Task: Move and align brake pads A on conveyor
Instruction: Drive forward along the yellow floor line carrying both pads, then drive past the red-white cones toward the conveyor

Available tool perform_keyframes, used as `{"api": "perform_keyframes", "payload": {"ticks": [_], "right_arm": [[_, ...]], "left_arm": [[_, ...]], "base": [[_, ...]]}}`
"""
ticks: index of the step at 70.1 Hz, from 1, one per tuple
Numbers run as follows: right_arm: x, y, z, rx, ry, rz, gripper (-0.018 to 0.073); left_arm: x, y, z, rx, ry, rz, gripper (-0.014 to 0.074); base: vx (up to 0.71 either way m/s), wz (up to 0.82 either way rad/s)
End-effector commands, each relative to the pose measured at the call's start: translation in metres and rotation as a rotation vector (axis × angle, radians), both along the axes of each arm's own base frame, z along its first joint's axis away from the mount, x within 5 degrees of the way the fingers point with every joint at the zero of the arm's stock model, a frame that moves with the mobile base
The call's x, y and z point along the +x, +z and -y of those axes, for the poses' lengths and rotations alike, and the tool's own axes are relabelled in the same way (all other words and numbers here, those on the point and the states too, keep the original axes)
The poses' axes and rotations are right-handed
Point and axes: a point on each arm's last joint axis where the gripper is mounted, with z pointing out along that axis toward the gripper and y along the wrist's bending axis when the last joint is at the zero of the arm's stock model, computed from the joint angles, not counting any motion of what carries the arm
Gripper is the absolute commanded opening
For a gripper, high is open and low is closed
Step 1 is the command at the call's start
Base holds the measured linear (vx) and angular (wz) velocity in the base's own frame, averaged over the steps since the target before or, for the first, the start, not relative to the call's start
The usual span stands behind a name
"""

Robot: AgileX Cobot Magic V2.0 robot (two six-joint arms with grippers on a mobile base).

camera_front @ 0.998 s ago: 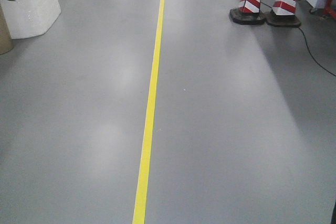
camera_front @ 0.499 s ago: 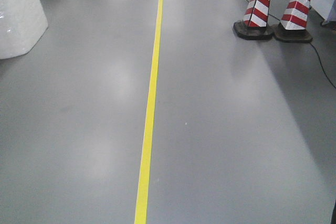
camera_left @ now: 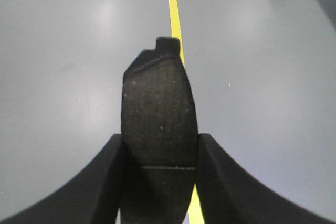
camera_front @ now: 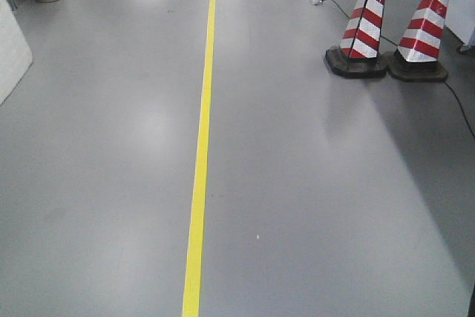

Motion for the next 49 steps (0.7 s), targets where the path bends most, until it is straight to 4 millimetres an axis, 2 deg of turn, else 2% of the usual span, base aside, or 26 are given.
{"api": "perform_keyframes", "payload": {"ticks": [1, 49], "right_arm": [[0.0024, 0.0173, -0.0011, 0.020, 0.010, 0.115, -0.0011], [0.0023, 0.0172, -0.0011, 0.020, 0.010, 0.115, -0.0011]], "left_arm": [[0.0044, 0.0144, 0.0008, -0.007, -0.007, 0.098, -0.0006], [0.0044, 0.0144, 0.0008, -0.007, -0.007, 0.098, -0.0006]], "base": [[0.75, -0.06], [0.77, -0.05]]}}
